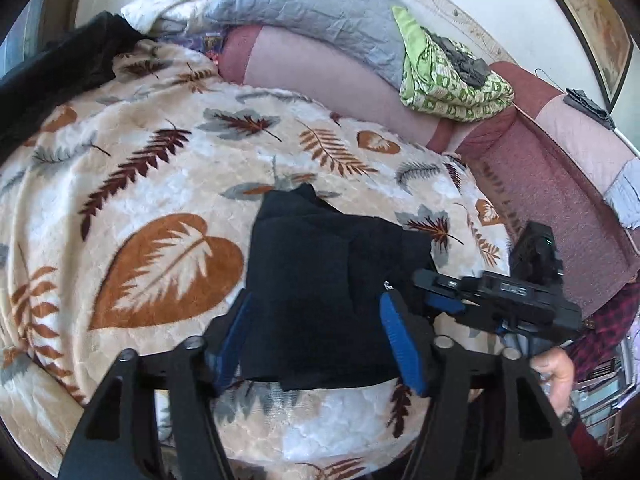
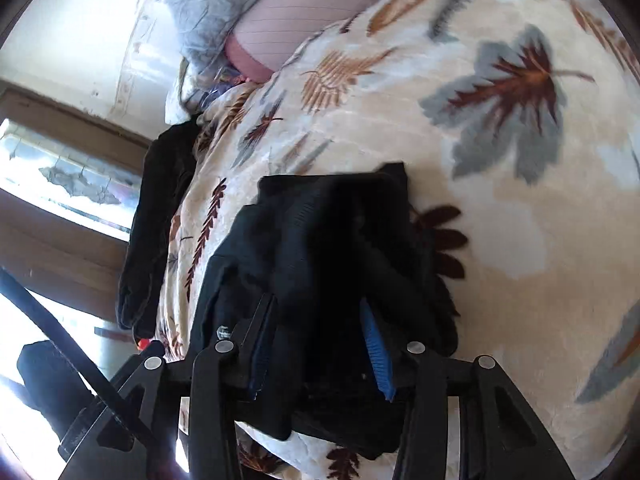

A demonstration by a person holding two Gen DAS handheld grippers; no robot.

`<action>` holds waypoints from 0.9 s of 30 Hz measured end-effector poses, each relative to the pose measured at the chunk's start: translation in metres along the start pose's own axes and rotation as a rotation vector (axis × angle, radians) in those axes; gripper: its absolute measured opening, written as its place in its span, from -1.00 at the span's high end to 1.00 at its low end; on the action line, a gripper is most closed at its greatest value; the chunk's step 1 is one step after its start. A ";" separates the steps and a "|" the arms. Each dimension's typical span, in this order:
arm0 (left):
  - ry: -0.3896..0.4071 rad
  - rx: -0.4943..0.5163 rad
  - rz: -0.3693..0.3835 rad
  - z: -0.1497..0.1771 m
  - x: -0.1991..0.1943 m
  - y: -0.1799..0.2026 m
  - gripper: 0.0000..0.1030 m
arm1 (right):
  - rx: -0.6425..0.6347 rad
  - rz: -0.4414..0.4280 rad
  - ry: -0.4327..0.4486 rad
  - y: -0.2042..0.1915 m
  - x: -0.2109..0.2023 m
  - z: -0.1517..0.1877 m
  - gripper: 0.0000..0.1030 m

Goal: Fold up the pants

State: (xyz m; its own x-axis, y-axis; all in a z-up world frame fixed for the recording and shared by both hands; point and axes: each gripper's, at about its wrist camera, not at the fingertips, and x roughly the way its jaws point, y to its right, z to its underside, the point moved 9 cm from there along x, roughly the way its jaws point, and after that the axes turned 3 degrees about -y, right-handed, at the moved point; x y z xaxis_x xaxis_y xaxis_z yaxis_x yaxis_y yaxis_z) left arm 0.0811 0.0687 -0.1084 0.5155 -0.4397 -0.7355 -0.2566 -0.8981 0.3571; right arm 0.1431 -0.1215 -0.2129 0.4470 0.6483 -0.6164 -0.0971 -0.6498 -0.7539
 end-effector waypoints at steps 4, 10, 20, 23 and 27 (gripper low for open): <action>-0.007 0.010 -0.028 0.005 0.003 -0.006 -0.30 | -0.033 -0.072 0.029 -0.018 -0.006 0.010 0.07; 0.003 -0.011 -0.046 0.000 -0.005 -0.016 -0.30 | -0.107 -0.090 -0.021 -0.035 0.016 0.018 0.83; -0.026 0.080 -0.030 -0.009 0.022 0.004 -0.36 | -0.059 0.103 0.097 0.015 -0.029 -0.004 0.91; -0.121 0.160 -0.053 0.013 0.061 0.016 -0.36 | -0.081 0.131 0.078 0.017 -0.027 -0.002 0.90; -0.146 0.187 -0.120 0.036 0.087 0.013 -0.43 | -0.120 0.184 0.092 0.010 -0.031 0.001 0.79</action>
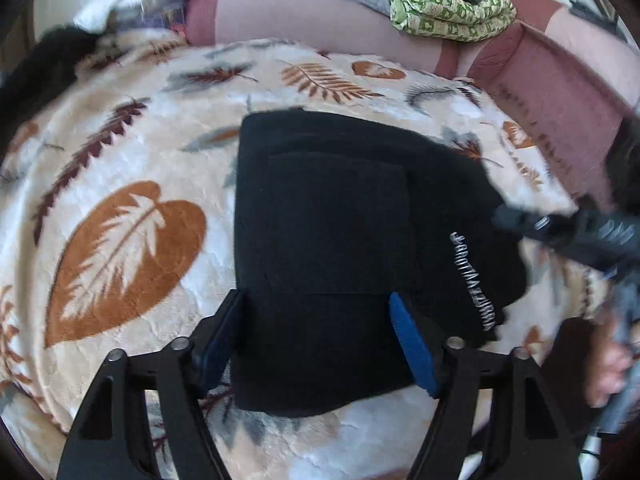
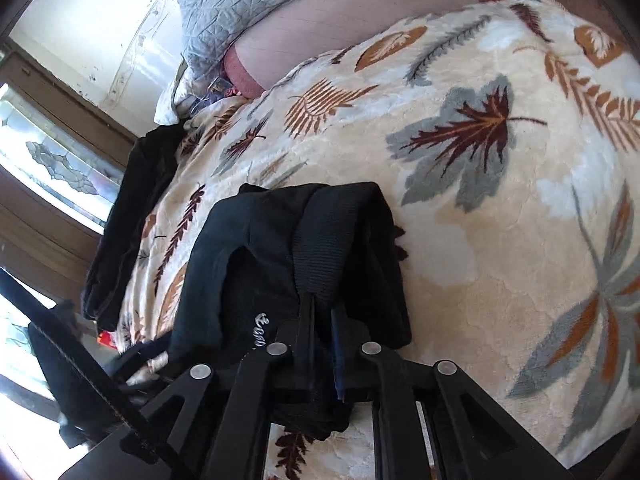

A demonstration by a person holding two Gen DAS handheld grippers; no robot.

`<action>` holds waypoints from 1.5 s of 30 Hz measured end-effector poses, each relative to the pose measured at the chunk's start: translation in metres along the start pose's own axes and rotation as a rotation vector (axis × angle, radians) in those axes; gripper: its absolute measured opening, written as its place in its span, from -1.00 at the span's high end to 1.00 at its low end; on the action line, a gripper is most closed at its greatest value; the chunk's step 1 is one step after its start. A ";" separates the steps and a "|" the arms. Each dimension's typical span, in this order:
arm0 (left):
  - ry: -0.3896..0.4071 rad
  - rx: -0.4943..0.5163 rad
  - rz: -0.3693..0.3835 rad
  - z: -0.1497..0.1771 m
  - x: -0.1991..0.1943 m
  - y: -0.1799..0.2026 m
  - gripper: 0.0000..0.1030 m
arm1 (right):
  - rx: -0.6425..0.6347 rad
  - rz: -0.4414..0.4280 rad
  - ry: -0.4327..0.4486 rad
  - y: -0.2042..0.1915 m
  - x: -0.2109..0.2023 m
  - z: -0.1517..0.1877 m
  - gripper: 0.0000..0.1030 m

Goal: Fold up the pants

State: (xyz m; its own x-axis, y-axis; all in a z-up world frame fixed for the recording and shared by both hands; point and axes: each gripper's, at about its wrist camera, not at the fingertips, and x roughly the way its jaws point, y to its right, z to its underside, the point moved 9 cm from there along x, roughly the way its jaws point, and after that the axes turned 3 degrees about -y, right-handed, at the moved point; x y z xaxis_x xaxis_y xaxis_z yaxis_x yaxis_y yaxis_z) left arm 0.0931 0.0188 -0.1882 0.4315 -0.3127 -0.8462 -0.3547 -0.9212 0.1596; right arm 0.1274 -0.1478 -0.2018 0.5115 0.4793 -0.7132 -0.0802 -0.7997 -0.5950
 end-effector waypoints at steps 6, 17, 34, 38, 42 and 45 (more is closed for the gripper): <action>0.015 -0.027 0.043 0.001 0.002 -0.004 -0.56 | -0.013 -0.019 0.141 -0.024 -0.025 -0.026 0.74; 0.139 -0.078 0.066 0.008 0.006 -0.004 -0.63 | -0.033 -0.237 -0.407 -0.096 0.154 -0.076 0.31; 0.050 -0.256 0.272 -0.018 -0.037 -0.047 -0.74 | 0.173 -0.150 -0.005 0.028 -0.021 -0.064 -0.40; -0.067 -0.251 0.243 -0.024 -0.003 -0.056 -0.74 | 0.226 -0.209 -0.041 0.048 -0.024 -0.017 -0.47; -0.109 -0.244 0.254 -0.032 0.017 -0.052 -0.74 | 0.261 -0.261 -0.087 0.051 -0.002 0.012 -0.47; -0.128 -0.230 0.256 -0.042 0.031 -0.050 -0.74 | 0.268 -0.305 -0.084 0.045 0.008 0.014 -0.47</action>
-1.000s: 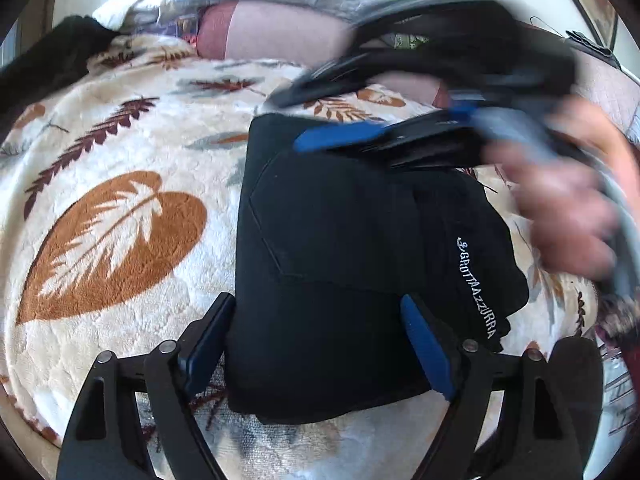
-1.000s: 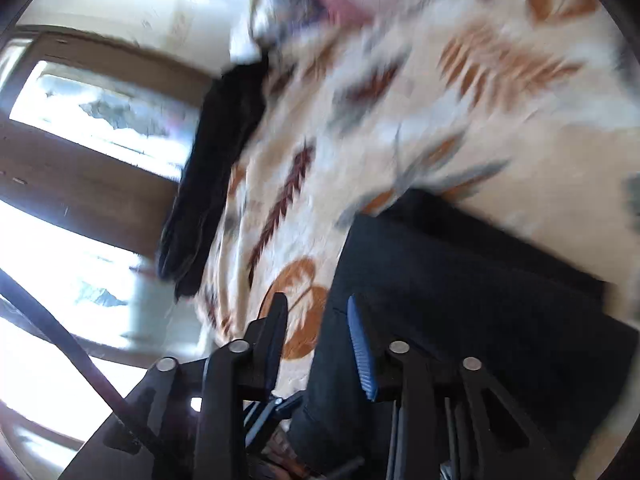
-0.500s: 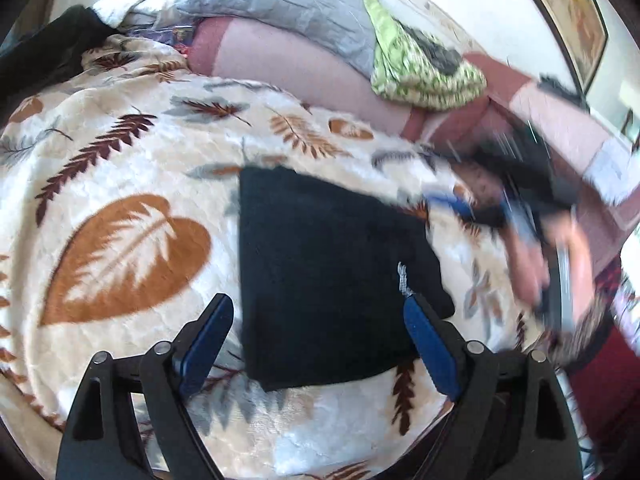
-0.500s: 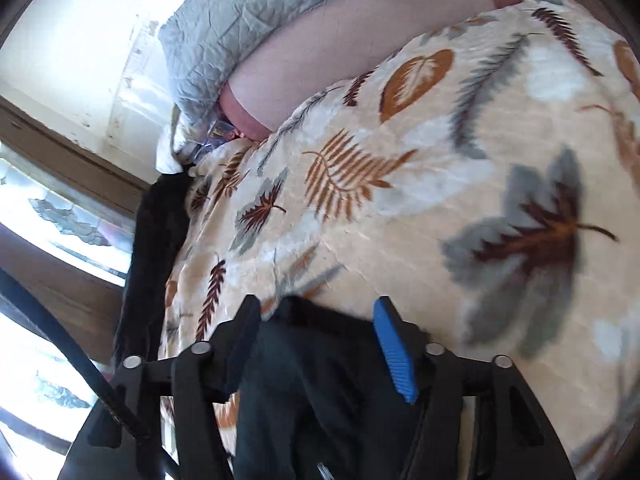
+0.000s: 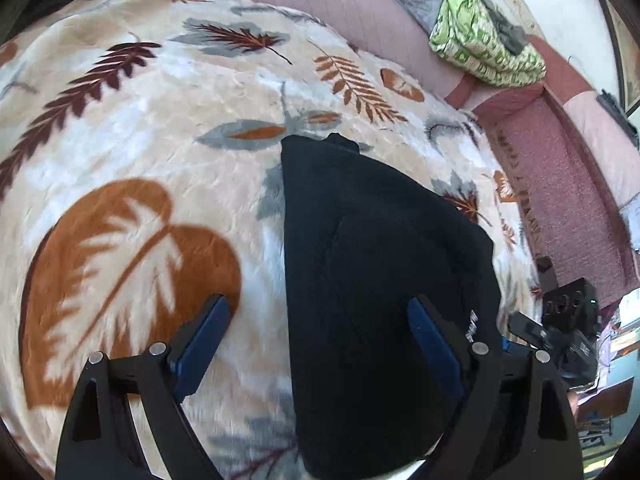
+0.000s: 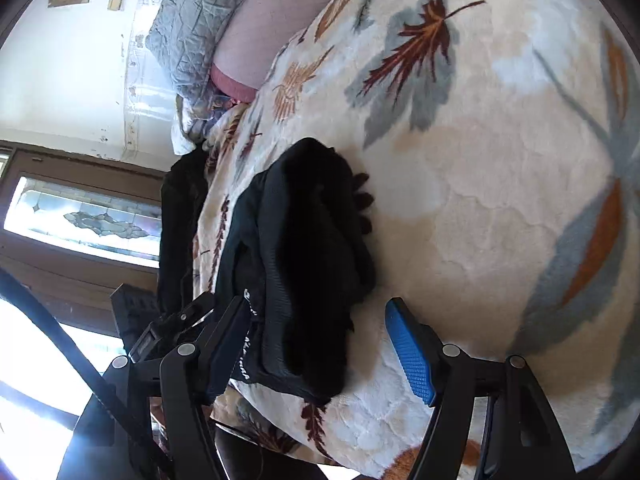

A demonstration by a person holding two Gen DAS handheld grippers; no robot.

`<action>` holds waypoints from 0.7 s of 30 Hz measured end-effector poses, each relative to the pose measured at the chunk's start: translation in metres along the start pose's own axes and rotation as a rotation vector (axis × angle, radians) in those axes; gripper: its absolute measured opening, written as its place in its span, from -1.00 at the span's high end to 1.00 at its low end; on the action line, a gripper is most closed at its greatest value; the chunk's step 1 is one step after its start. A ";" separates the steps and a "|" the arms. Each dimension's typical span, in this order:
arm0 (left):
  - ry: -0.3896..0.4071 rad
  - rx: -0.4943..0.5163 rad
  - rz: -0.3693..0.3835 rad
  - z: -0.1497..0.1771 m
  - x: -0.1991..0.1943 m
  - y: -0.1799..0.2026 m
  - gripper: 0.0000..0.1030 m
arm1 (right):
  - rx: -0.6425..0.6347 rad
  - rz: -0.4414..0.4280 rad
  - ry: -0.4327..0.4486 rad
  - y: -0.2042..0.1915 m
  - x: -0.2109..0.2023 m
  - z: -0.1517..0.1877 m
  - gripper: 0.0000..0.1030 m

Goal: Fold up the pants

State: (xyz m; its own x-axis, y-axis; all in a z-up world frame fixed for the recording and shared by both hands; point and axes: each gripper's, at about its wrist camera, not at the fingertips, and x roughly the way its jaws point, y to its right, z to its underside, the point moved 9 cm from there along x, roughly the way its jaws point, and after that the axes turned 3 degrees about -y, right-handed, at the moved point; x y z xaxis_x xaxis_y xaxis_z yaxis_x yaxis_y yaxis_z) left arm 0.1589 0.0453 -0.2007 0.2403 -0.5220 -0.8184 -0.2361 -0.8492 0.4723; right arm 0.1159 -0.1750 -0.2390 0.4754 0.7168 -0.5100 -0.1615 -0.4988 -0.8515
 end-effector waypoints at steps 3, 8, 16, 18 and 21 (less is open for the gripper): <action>-0.015 0.025 0.000 -0.015 0.010 0.006 -0.74 | -0.034 -0.026 -0.031 -0.010 0.012 -0.002 -0.47; -0.044 0.071 -0.007 -0.028 0.029 0.015 -0.92 | -0.084 -0.018 -0.055 -0.021 0.034 -0.002 -0.47; -0.062 0.127 -0.047 -0.037 0.045 0.028 -0.83 | -0.135 0.031 -0.017 -0.035 0.055 -0.008 -0.47; -0.055 0.151 -0.028 -0.034 0.042 0.035 -0.11 | -0.172 0.073 0.006 -0.040 0.061 -0.008 -0.44; -0.010 0.184 -0.045 -0.030 0.030 0.045 0.21 | -0.225 0.148 0.031 -0.043 0.063 -0.003 0.10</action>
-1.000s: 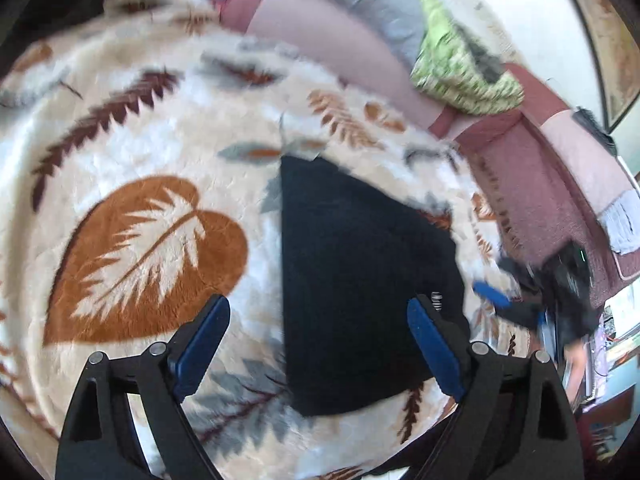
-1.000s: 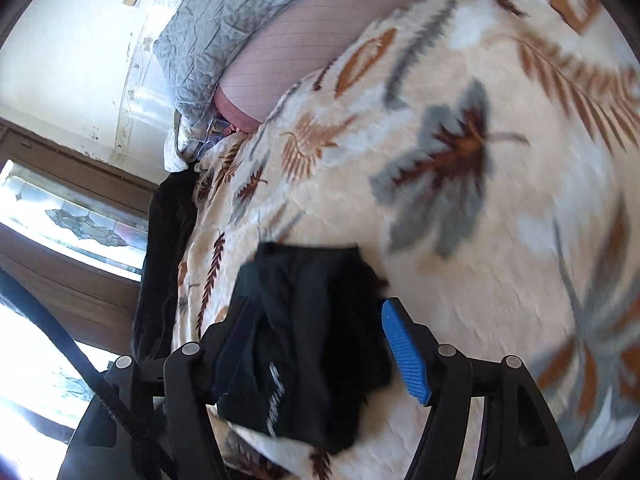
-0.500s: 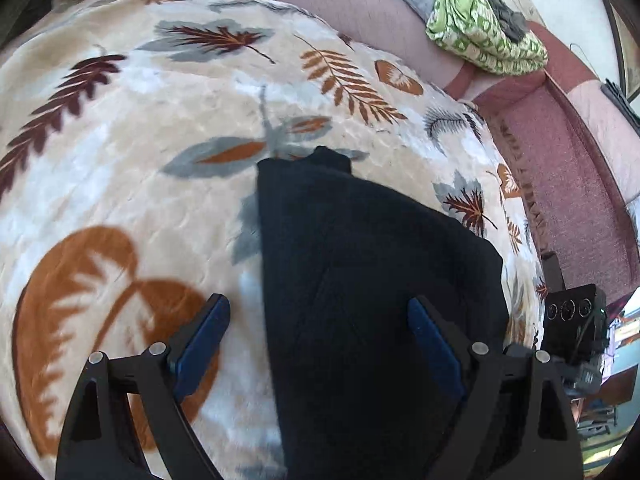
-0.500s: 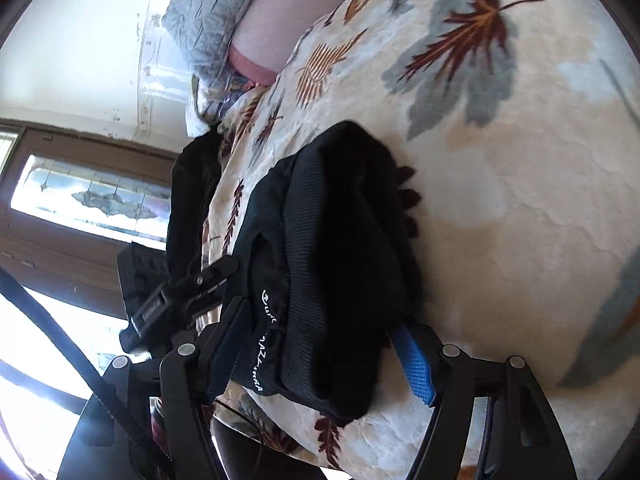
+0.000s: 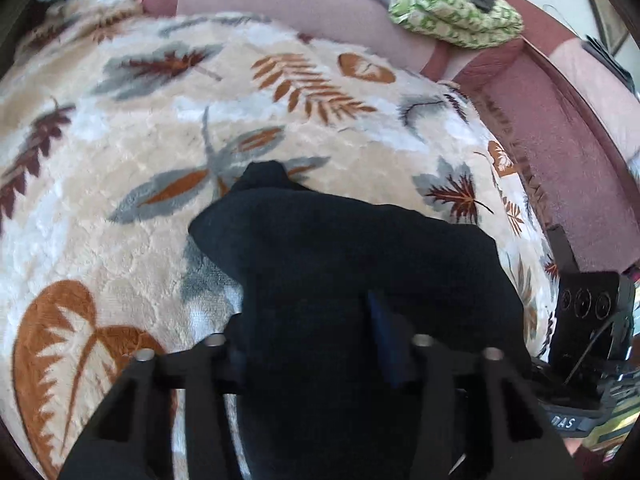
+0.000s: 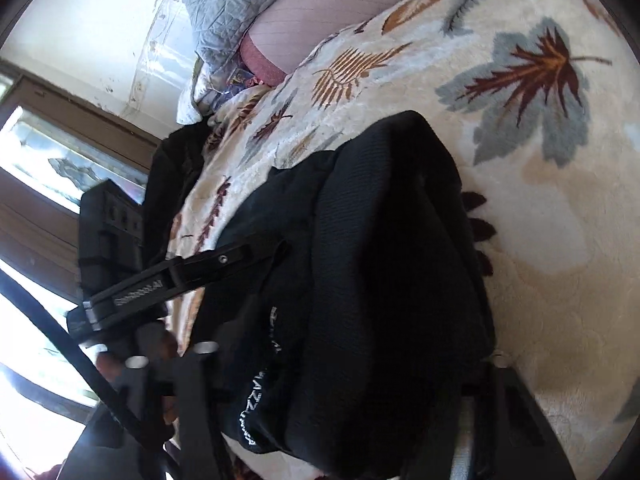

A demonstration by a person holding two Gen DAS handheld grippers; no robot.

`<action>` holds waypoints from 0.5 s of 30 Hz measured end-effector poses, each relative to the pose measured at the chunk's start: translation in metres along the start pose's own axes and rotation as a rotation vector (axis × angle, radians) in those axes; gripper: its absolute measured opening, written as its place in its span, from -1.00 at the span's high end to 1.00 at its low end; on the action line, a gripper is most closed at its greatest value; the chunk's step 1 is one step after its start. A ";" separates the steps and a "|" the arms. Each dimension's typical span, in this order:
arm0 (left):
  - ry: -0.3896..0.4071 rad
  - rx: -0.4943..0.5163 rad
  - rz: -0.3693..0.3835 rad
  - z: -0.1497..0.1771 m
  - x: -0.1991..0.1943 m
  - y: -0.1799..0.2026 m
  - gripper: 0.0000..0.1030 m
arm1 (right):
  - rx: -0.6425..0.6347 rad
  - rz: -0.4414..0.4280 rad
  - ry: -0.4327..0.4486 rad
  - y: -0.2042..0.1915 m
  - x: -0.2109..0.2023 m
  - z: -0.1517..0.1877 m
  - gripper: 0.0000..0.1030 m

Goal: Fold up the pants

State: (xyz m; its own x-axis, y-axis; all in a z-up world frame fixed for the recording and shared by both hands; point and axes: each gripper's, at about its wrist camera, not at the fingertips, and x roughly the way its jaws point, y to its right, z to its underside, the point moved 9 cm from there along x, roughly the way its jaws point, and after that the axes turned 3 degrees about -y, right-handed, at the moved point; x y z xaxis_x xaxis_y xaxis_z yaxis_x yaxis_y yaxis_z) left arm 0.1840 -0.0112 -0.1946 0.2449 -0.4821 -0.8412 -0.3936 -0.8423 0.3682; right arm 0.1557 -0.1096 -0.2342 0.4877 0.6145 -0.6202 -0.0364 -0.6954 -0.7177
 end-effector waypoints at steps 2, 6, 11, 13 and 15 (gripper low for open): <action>0.028 -0.003 -0.009 0.001 -0.009 0.002 0.32 | -0.013 0.006 0.010 -0.003 -0.004 0.000 0.28; 0.063 -0.031 0.010 0.001 -0.025 0.003 0.37 | -0.038 0.001 0.028 -0.013 -0.017 -0.003 0.39; 0.098 -0.058 0.045 -0.012 -0.043 0.004 0.37 | -0.140 0.042 0.053 -0.039 -0.029 -0.011 0.41; 0.118 -0.084 0.062 -0.028 -0.052 0.001 0.38 | -0.168 0.046 0.068 -0.048 -0.033 -0.021 0.42; 0.135 -0.095 0.064 -0.042 -0.057 -0.001 0.41 | -0.182 0.048 0.080 -0.055 -0.033 -0.034 0.42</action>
State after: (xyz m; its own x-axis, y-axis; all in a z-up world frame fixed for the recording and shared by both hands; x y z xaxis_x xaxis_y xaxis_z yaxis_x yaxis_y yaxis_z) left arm 0.2076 0.0070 -0.1309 0.3418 -0.5578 -0.7563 -0.3286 -0.8249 0.4599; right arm 0.1717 -0.1048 -0.1636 0.5571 0.5527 -0.6198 0.0934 -0.7833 -0.6145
